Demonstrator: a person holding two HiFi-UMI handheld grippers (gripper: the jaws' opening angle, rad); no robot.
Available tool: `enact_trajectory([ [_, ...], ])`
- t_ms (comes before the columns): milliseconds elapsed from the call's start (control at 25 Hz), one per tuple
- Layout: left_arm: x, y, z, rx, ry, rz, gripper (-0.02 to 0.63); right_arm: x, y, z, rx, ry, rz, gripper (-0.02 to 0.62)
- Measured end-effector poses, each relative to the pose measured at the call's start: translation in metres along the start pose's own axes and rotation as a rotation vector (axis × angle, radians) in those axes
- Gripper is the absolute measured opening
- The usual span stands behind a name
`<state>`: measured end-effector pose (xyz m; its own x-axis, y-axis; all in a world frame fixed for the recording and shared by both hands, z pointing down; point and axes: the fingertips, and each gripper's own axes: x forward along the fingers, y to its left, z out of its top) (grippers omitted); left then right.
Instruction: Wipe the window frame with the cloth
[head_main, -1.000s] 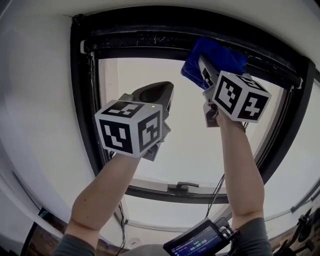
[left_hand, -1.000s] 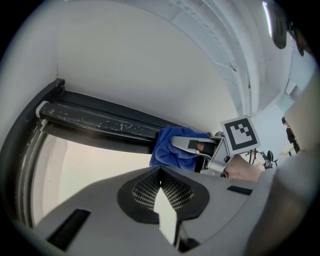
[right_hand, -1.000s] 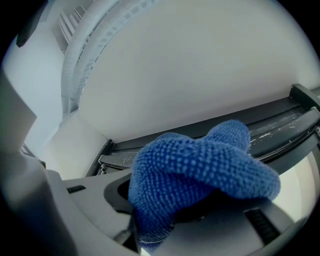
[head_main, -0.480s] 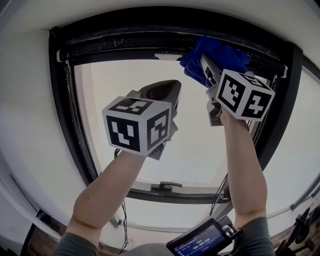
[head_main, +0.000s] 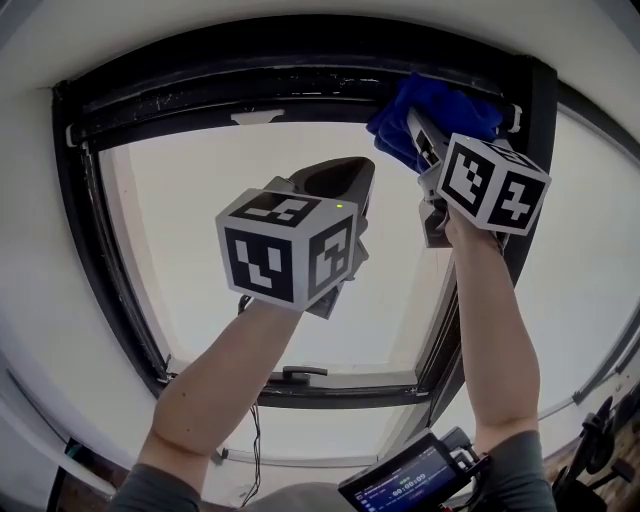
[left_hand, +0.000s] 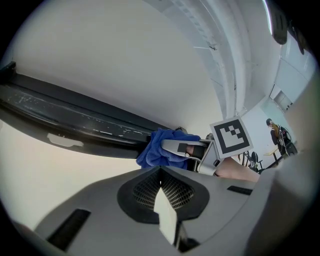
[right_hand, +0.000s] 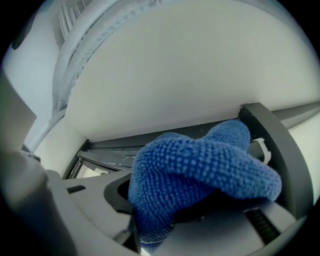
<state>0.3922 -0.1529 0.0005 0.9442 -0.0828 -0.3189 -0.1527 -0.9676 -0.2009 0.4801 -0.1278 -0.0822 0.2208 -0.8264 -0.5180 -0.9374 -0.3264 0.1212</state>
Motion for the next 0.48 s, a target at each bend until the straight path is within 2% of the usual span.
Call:
enact_trajectory([
  [480, 0.059, -0.055, -0.011, -0.053, 0.004, -0.077, 0.005, -0.036, -0.096, 0.004, -0.017, 0.015, -0.116, 0.156],
])
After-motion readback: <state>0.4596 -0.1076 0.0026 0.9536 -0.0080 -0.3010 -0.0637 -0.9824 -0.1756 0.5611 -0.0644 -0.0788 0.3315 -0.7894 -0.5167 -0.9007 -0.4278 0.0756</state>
